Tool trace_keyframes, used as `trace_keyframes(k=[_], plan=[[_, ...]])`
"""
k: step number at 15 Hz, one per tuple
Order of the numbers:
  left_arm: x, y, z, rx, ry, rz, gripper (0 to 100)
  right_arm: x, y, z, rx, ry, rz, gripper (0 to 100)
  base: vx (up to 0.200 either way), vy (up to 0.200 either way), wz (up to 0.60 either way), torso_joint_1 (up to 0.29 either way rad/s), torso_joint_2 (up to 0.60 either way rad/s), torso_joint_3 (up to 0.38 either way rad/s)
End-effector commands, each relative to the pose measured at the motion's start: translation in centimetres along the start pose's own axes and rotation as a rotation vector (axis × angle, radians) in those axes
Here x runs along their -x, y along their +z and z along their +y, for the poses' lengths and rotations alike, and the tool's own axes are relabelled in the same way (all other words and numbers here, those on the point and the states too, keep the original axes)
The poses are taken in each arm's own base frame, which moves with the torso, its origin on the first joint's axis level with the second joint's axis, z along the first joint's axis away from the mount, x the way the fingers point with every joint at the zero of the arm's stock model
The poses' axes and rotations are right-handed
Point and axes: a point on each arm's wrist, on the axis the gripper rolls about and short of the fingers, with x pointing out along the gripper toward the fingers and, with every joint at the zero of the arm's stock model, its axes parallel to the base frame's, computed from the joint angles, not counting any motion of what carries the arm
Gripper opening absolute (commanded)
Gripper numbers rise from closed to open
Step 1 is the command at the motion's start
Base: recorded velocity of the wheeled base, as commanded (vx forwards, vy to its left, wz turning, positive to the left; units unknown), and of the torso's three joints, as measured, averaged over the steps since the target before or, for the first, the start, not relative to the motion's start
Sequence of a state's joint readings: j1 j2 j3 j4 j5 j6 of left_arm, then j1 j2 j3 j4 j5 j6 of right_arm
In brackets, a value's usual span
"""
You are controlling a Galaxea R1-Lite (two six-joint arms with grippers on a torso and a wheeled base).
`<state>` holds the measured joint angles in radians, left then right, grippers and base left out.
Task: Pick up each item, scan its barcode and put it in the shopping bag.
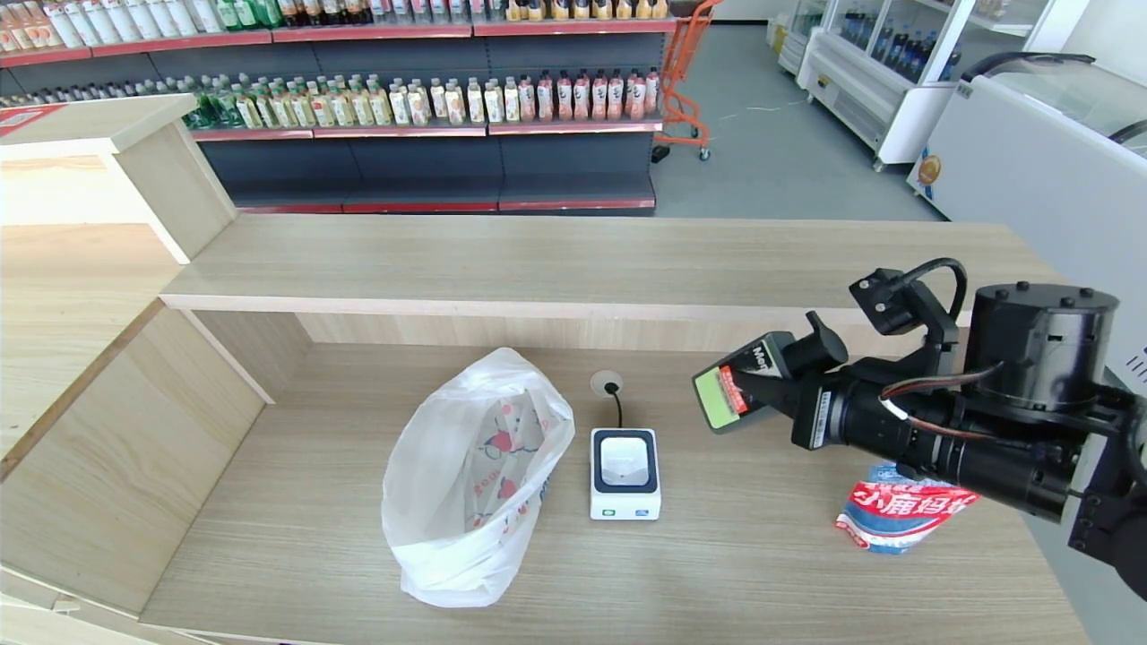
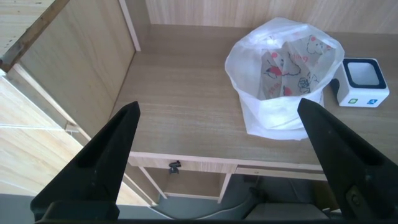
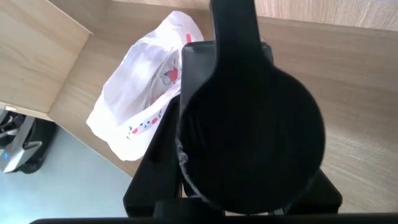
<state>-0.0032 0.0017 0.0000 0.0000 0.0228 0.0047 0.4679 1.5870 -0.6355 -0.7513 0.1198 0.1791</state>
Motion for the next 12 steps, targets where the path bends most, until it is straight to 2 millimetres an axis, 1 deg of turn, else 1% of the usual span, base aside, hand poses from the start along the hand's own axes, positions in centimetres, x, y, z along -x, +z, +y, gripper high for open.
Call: trace_keyframes(k=[1, 4, 7, 10, 12], plan=[[0.0, 0.0, 0.0, 0.000, 0.000, -0.002, 100, 0.6, 0.5, 0.1, 0.004, 0.003, -0.024, 0, 0.000, 0.000, 0.00, 0.000, 0.00, 0.000], [0.0, 0.0, 0.0, 0.000, 0.000, -0.002, 100, 0.7, 0.5, 0.2, 0.002, 0.004, -0.022, 0, -0.200, 0.000, 0.00, 0.007, 0.00, -0.001], [0.0, 0.0, 0.0, 0.000, 0.000, 0.000, 100, 1.3, -0.5, 0.0, -0.002, -0.003, 0.008, 0, -0.200, 0.000, 0.00, -0.002, 0.01, 0.001], [0.0, 0.0, 0.0, -0.001, 0.000, 0.000, 100, 1.7, -0.7, -0.1, -0.022, -0.007, 0.012, 0, 0.000, 0.000, 0.00, 0.000, 0.00, 0.000], [0.0, 0.0, 0.0, -0.001, 0.000, 0.000, 100, 1.8, -0.5, 0.0, -0.065, -0.007, 0.004, 0, 0.000, 0.200, 0.00, 0.007, 0.00, 0.017]])
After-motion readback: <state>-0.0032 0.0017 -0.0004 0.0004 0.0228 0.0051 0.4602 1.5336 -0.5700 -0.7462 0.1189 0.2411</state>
